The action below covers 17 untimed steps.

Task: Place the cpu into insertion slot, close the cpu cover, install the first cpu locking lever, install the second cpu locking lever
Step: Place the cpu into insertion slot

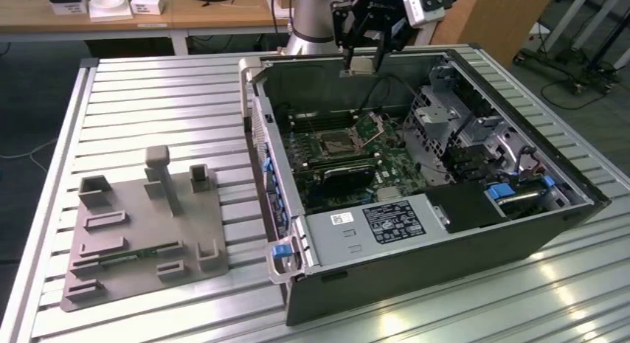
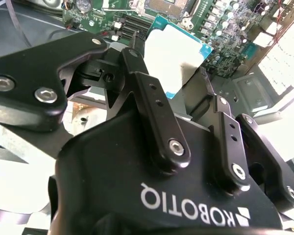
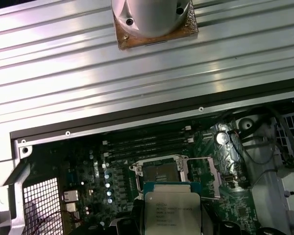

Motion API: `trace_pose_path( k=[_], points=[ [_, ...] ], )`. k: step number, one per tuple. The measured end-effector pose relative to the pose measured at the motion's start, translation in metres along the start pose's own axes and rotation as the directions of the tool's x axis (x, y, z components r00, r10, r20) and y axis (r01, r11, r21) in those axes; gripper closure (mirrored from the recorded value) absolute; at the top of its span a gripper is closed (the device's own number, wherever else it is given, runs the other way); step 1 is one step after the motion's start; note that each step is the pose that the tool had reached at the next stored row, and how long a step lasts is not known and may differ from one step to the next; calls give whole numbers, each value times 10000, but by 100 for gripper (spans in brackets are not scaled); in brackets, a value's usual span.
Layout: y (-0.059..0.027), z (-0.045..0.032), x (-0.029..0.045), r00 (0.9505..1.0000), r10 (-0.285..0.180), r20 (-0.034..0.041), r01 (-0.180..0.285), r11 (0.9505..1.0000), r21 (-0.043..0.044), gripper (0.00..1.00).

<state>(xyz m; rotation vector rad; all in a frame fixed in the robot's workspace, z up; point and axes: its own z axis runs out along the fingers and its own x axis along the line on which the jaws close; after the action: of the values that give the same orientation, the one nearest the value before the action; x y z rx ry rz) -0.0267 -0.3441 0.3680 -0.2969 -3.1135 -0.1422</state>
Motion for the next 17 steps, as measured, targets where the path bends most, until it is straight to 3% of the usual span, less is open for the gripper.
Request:
trace_pose_path(
  k=[17],
  points=[
    [0, 0, 0, 9999, 149, 13, -149, 9999, -2, 46]
  ],
)
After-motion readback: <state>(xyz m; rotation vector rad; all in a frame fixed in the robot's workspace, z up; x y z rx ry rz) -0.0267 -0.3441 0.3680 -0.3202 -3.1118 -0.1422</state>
